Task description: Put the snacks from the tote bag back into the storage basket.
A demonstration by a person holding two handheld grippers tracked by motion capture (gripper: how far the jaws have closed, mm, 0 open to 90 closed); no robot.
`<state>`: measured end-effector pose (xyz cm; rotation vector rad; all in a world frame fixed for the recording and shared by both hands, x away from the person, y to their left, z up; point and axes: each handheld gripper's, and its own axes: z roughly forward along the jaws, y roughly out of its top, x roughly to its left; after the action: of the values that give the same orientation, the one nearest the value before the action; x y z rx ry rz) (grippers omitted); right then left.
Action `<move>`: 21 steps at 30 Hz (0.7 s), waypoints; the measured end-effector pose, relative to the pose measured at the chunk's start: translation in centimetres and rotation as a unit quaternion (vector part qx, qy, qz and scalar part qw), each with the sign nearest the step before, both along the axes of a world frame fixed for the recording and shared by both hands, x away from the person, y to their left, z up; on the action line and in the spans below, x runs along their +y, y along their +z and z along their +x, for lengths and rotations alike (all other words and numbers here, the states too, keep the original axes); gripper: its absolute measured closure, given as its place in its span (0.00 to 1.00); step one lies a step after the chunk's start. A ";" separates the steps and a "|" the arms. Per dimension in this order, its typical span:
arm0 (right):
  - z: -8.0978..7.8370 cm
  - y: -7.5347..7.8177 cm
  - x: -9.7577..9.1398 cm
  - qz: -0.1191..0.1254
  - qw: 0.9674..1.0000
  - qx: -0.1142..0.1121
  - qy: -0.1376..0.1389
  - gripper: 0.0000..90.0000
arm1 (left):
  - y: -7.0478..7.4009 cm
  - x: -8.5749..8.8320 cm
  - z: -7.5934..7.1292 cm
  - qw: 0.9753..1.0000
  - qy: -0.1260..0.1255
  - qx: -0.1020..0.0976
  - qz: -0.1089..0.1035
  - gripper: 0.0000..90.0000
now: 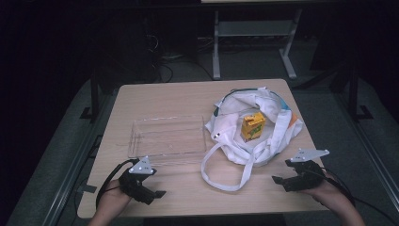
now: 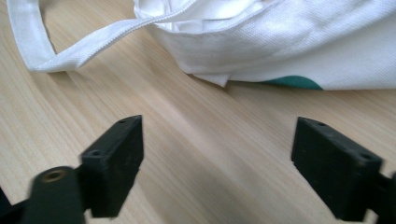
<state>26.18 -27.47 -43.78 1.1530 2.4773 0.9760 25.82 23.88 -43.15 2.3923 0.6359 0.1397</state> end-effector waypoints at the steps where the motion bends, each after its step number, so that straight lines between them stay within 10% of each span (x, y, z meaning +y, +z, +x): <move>1: -0.1 0.1 0.0 0.001 1.000 0.006 -0.001 0.25 | 0.0 0.0 0.0 1.000 0.000 0.000 0.002 0.16; 12: -0.1 1.7 0.5 0.009 1.000 0.010 0.005 0.43 | 0.1 -0.2 -0.1 1.000 -0.008 -0.003 0.001 0.16; 21: 0.2 3.2 0.8 0.004 1.000 -0.003 0.005 0.80 | 0.0 -0.4 -0.1 1.000 -0.007 -0.003 -0.002 0.16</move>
<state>26.36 -26.63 -40.56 1.1397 2.4782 0.9914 25.68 23.45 -43.12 2.3912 0.6164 0.1389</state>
